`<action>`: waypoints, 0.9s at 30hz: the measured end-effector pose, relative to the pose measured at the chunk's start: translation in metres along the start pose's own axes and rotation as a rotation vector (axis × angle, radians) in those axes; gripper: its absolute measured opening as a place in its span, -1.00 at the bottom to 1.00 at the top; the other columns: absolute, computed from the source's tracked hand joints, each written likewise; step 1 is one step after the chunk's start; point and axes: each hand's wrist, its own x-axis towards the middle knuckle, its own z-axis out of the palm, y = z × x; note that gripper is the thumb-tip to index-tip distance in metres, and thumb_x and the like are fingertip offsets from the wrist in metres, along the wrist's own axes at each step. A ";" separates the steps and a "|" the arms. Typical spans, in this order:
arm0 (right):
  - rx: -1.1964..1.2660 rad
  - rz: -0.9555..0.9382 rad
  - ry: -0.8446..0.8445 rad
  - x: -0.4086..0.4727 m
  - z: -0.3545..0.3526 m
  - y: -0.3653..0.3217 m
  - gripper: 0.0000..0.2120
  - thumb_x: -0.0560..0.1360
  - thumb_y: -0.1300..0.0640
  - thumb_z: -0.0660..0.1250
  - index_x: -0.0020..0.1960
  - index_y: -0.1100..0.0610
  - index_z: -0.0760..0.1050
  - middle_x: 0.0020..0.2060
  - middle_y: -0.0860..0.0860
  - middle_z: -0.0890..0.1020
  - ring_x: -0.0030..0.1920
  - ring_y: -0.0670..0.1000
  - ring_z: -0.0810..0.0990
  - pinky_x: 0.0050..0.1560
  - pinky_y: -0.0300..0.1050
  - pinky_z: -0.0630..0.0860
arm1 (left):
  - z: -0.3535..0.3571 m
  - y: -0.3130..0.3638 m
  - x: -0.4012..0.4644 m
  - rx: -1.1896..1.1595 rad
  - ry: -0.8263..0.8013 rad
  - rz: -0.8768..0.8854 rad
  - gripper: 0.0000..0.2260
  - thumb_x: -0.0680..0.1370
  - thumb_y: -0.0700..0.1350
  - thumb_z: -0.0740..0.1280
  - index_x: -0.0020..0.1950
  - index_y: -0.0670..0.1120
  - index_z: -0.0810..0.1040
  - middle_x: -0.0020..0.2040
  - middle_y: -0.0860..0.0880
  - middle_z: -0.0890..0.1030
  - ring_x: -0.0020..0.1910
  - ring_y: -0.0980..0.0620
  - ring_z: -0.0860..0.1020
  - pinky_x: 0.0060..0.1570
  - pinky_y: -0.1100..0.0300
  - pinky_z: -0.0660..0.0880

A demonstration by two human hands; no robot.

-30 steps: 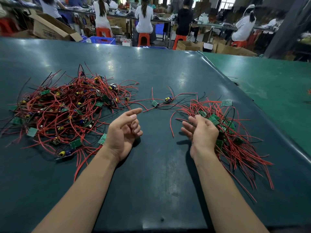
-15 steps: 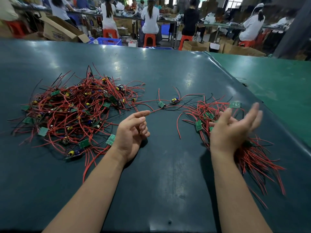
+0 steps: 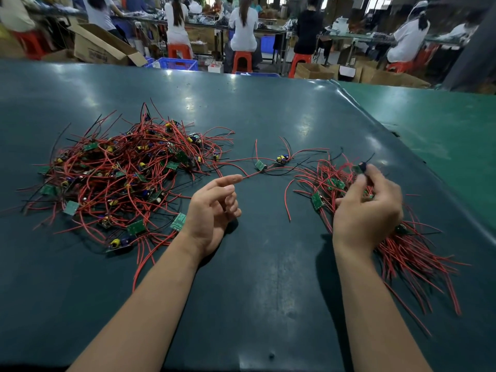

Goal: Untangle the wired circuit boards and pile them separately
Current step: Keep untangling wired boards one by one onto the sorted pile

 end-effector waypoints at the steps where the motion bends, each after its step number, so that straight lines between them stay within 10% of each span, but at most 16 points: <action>1: 0.019 0.102 -0.004 0.001 -0.002 0.001 -0.69 0.55 0.25 0.25 0.28 0.26 0.54 0.14 0.19 0.52 -0.11 0.28 0.64 -0.10 0.14 0.60 | 0.000 0.000 0.001 0.000 -0.006 0.000 -0.79 0.52 -0.26 0.18 0.06 -0.19 0.57 -0.41 0.00 0.31 -0.44 0.07 0.27 -0.33 0.19 0.23; 8: -0.049 0.164 -0.088 -0.009 -0.001 -0.006 -0.65 0.53 0.33 0.26 0.31 0.31 0.47 0.35 0.23 0.37 0.09 -0.06 0.44 -0.03 -0.66 0.22 | -0.002 -0.001 0.002 0.014 -0.016 -0.002 -0.74 0.41 -0.19 0.25 0.05 -0.18 0.58 -0.40 0.00 0.31 -0.45 0.07 0.28 -0.35 0.20 0.25; 13: -0.102 0.372 -0.230 -0.002 0.003 0.013 -0.58 0.57 0.34 0.12 0.42 0.27 0.39 0.43 0.15 0.37 0.28 0.25 0.52 0.28 0.18 0.48 | 0.000 0.000 0.001 0.042 0.012 0.001 -0.80 0.51 -0.26 0.20 0.04 -0.17 0.58 -0.41 0.01 0.31 -0.46 0.08 0.28 -0.33 0.19 0.24; 17: 0.000 0.052 -0.130 -0.006 -0.001 -0.001 -0.61 0.46 0.35 0.14 0.17 0.17 0.60 0.09 0.09 0.66 -0.08 0.23 0.68 -0.02 0.16 0.59 | -0.001 0.000 0.002 0.046 0.017 0.001 -0.81 0.51 -0.26 0.22 0.04 -0.18 0.58 -0.42 0.01 0.33 -0.46 0.08 0.30 -0.36 0.22 0.27; 20: 0.025 -0.046 -0.442 -0.025 0.007 -0.009 -0.72 0.43 0.34 0.19 -0.03 0.18 0.65 -0.12 0.07 0.67 -0.18 0.18 0.67 -0.07 0.09 0.60 | 0.003 -0.004 0.002 0.108 0.090 0.045 -0.80 0.55 -0.34 0.19 -0.03 -0.19 0.60 -0.47 0.01 0.31 -0.49 0.08 0.26 -0.39 0.19 0.24; 27: -0.088 0.299 -0.550 -0.018 0.020 0.011 -0.81 0.52 0.28 0.24 0.05 0.11 0.56 0.10 0.14 0.59 -0.15 -0.01 0.54 -0.10 -0.23 0.41 | 0.002 -0.008 -0.011 1.286 0.474 0.702 -0.83 0.42 -0.14 0.29 -0.04 -0.07 0.61 -0.24 -0.01 0.56 -0.16 -0.07 0.47 -0.09 0.08 0.37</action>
